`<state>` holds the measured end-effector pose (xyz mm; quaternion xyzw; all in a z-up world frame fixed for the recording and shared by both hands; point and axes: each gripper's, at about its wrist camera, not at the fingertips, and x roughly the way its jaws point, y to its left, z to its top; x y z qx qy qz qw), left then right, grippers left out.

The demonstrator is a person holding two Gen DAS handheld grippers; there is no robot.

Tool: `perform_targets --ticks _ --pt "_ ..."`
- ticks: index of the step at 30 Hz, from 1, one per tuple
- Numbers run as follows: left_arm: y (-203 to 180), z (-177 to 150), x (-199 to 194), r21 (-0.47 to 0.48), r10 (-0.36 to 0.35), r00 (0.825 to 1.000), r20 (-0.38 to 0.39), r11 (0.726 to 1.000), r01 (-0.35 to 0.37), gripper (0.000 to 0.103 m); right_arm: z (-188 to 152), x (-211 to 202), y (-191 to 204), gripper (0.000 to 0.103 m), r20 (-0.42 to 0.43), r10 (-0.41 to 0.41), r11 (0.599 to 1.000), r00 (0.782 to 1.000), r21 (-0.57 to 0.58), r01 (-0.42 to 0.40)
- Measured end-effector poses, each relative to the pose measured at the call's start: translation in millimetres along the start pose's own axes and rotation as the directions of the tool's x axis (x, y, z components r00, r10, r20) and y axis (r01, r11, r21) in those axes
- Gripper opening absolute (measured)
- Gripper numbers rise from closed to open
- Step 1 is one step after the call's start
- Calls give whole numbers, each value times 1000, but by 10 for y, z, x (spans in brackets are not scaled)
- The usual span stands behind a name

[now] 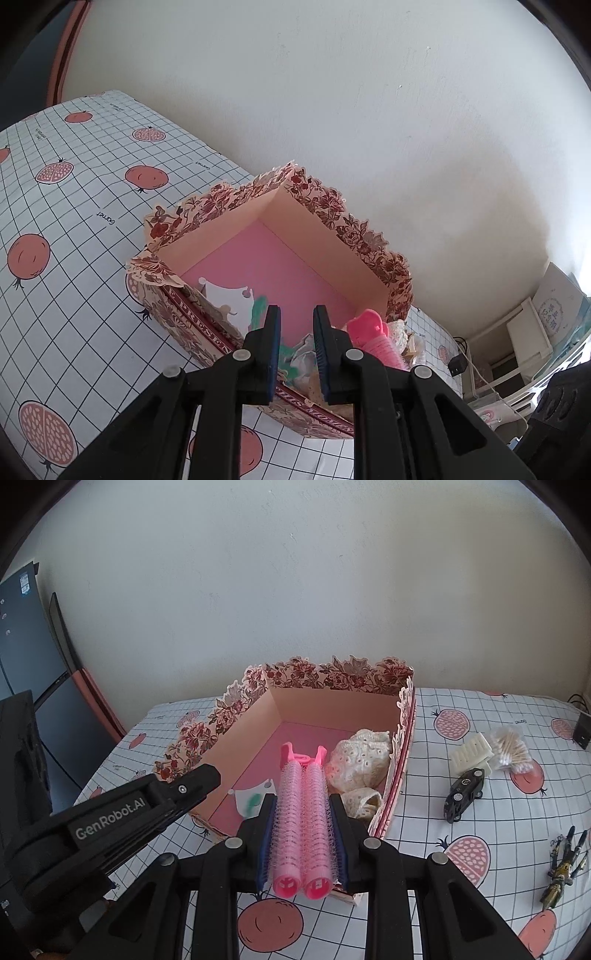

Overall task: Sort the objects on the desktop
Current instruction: 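Open both grippers to drop the rollers and figure into the box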

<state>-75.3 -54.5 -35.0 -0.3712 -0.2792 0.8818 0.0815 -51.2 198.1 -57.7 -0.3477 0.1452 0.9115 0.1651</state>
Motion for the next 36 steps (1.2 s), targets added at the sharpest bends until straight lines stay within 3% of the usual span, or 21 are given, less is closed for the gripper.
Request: perform_targets --ticks 18,36 --pt "17 -7 31 3 5 1000 -7 1000 -5 18 -38 48 28 39 -10 17 1000 1000 -5 -17" --pt "-61 8 -4 15 0 1000 -24 1000 0 19 3 -18 33 39 3 20 1000 1000 5 -20"
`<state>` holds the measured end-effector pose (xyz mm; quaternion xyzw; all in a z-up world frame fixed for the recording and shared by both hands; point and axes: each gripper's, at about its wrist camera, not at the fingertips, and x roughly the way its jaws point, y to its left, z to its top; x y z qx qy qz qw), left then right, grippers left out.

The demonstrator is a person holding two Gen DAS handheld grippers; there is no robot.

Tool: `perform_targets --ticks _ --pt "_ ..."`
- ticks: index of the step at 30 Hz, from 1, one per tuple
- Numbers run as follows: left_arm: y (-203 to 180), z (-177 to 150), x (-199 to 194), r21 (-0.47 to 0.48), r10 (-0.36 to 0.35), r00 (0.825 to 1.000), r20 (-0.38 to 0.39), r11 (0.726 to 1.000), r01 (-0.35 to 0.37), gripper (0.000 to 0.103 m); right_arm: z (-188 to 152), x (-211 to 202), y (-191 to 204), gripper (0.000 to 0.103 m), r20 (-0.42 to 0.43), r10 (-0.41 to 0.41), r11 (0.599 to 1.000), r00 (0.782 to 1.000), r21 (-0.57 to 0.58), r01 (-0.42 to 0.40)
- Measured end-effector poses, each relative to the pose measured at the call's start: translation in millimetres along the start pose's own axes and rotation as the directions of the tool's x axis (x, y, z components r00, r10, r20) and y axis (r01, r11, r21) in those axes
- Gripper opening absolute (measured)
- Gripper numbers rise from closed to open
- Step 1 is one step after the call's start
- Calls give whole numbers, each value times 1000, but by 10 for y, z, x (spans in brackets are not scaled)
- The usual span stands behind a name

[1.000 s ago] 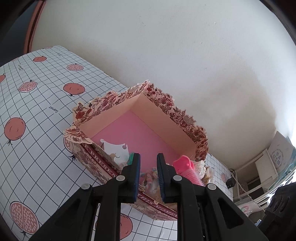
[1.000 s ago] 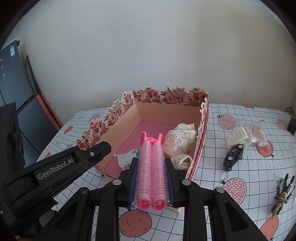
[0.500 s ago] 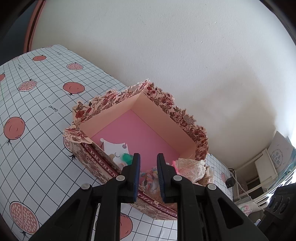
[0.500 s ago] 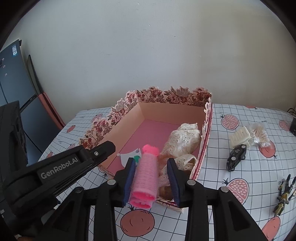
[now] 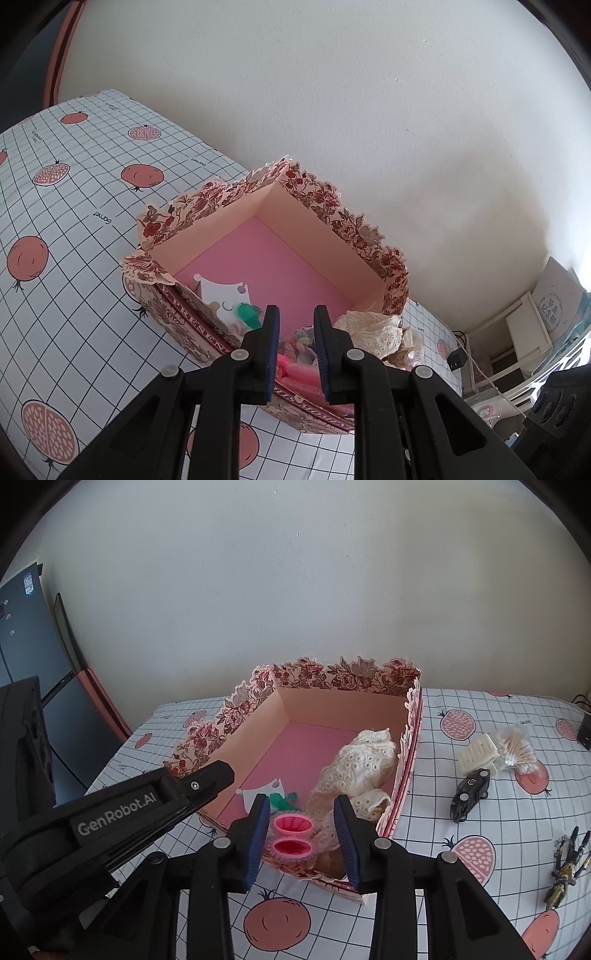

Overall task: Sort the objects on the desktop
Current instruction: 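Open both grippers to drop the rollers and figure into the box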

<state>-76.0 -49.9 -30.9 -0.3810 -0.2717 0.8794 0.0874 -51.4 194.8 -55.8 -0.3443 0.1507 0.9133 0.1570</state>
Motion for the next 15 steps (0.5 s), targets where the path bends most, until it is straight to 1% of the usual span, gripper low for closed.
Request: perform_targets --ticks 6,8,9,15 --pt "-78 36 -92 17 1 1000 11 1000 -1 20 31 -84 -24 40 8 5 1000 1000 10 -5" --pt "-106 34 -109 19 3 1000 8 1000 -3 25 40 -117 -36 40 12 4 1000 1000 11 -4" --pt "-119 34 -112 20 5 1000 6 1000 -5 26 44 -131 -47 41 12 5 1000 1000 13 -5" --pt "-213 30 -149 43 27 1000 5 999 -28 26 74 -248 -134 41 26 9 1000 1000 23 -10"
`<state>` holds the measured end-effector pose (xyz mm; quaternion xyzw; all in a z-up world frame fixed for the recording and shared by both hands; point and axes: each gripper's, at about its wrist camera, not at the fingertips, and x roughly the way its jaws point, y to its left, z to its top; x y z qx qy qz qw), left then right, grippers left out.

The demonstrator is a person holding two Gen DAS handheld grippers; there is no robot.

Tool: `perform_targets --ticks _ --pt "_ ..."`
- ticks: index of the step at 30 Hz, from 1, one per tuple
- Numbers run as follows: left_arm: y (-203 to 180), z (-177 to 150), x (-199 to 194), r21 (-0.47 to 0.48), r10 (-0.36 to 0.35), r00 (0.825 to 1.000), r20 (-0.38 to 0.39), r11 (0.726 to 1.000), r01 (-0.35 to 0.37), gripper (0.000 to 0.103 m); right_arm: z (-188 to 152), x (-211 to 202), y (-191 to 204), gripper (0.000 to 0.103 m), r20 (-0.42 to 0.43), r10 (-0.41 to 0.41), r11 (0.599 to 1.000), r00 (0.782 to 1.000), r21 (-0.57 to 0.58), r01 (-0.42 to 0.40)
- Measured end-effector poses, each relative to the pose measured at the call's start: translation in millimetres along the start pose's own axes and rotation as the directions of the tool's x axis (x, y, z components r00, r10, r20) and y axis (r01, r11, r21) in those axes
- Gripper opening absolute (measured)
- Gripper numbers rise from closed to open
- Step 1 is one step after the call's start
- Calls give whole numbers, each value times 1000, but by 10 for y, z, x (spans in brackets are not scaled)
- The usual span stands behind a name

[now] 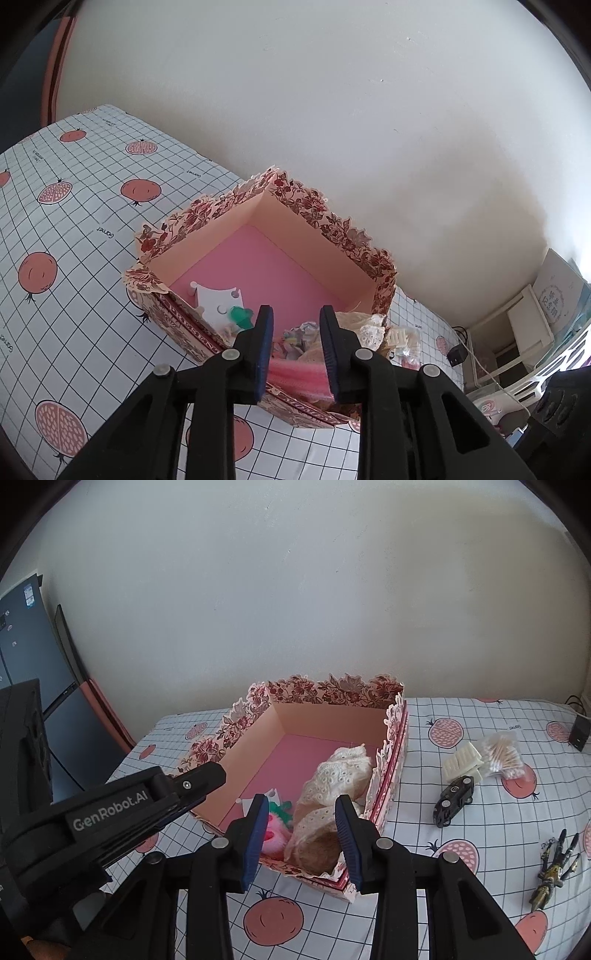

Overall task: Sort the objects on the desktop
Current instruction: 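Open both grippers to drop the rollers and figure into the box, then move the right gripper to the metal robot toy while the left approaches the black car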

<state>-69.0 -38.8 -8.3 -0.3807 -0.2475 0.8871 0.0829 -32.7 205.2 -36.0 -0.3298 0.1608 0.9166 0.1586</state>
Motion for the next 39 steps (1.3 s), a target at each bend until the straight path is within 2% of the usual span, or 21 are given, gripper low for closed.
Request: perform_targets --ticks 6,8,22,26,29,39 --pt "-160 -45 -6 44 14 1000 -7 999 -14 28 12 -141 -145 43 10 -14 1000 1000 8 14" --pt "-223 -67 -13 61 19 1000 -8 998 -19 33 31 -204 -218 43 20 -19 1000 1000 21 19" --pt "-765 -269 -29 181 33 999 -13 983 -30 34 121 -487 -757 45 52 -55 990 997 130 48" --pt "-919 -339 -31 205 25 1000 -15 978 -22 37 125 -554 -886 46 52 -66 987 996 153 57" --pt "-1031 -404 -14 215 17 1000 -15 977 -13 43 124 -633 -1003 46 54 -85 984 995 160 76" --pt "-1507 -712 133 294 -20 998 -64 955 38 44 103 -920 -1647 46 54 -203 948 978 262 182"
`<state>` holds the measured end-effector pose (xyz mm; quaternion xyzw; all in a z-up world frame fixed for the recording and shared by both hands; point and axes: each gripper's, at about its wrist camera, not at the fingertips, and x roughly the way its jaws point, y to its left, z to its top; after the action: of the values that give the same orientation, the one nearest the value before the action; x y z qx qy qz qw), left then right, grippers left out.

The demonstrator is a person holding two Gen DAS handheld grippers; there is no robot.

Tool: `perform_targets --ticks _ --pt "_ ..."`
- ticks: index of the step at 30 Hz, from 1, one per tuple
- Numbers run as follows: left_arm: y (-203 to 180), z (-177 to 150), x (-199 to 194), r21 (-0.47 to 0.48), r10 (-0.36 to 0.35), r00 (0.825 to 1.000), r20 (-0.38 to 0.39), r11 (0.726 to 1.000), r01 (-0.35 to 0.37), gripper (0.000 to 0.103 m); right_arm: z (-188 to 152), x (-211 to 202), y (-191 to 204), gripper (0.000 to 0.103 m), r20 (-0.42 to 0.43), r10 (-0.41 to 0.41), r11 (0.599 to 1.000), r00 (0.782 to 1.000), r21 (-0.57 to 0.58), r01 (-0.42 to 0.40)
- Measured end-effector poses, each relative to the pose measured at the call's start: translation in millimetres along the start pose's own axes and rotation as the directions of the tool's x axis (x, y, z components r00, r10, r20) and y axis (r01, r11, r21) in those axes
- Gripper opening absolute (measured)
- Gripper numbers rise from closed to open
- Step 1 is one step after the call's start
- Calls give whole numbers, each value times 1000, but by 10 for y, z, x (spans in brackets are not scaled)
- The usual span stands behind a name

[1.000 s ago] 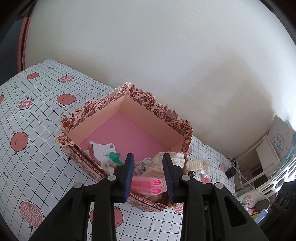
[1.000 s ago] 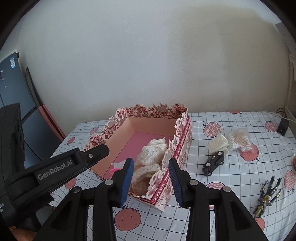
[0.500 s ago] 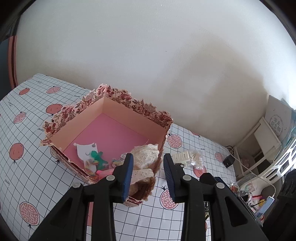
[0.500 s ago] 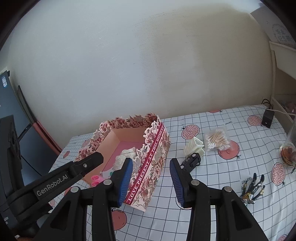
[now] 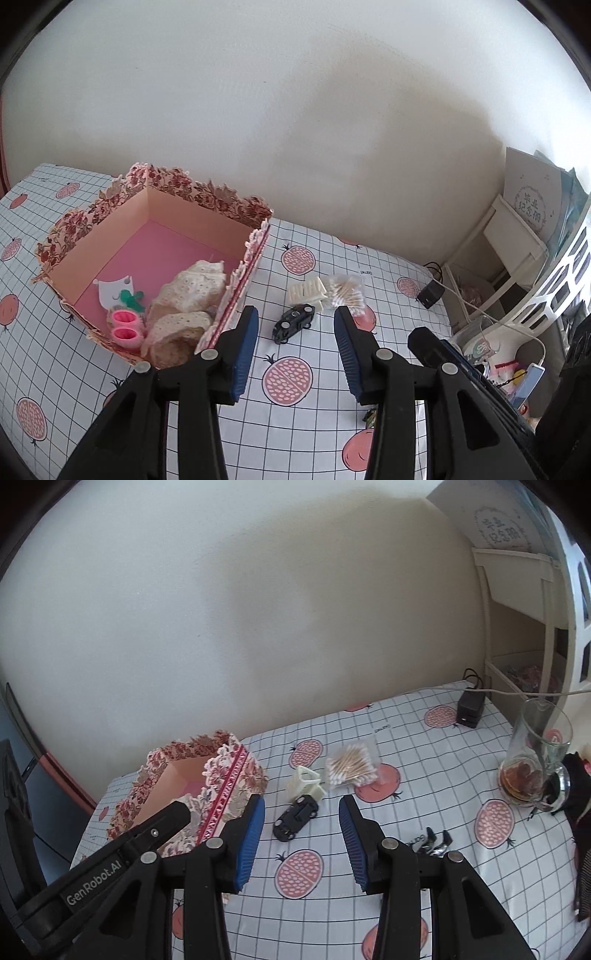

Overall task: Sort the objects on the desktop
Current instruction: 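Move the right gripper to the metal robot toy while the left approaches the black car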

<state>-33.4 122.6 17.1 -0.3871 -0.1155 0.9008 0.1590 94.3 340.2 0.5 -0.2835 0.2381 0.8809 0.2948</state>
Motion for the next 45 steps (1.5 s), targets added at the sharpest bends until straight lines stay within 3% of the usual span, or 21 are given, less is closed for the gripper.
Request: perform_targets --ticks 5,10,16,24,33,37,45 --pt "-191 -93 130 31 -3 1000 -31 1000 4 44 58 -30 -439 47 -12 -86 994 996 70 86" --pt "-351 -202 294 74 8 998 -69 997 -3 44 29 90 -796 56 -96 -192 973 977 110 202" --pt "-430 -358 550 125 58 991 -122 991 -43 44 -174 393 -1014 60 -283 -259 950 923 99 297" --pt "-390 -495 840 172 102 979 -178 983 -72 44 -426 725 -1120 60 -438 -236 932 868 151 330" --pt "-293 -521 1140 214 141 966 -216 972 -94 44 -464 827 -1137 65 -464 -221 916 858 204 346" --pt "-193 -494 1300 220 175 954 -242 968 -122 50 -506 901 -1096 65 -488 -231 914 841 188 360" --pt "-166 -375 1539 250 173 955 -240 962 -112 50 -520 927 -1025 65 -491 -263 908 830 164 385"
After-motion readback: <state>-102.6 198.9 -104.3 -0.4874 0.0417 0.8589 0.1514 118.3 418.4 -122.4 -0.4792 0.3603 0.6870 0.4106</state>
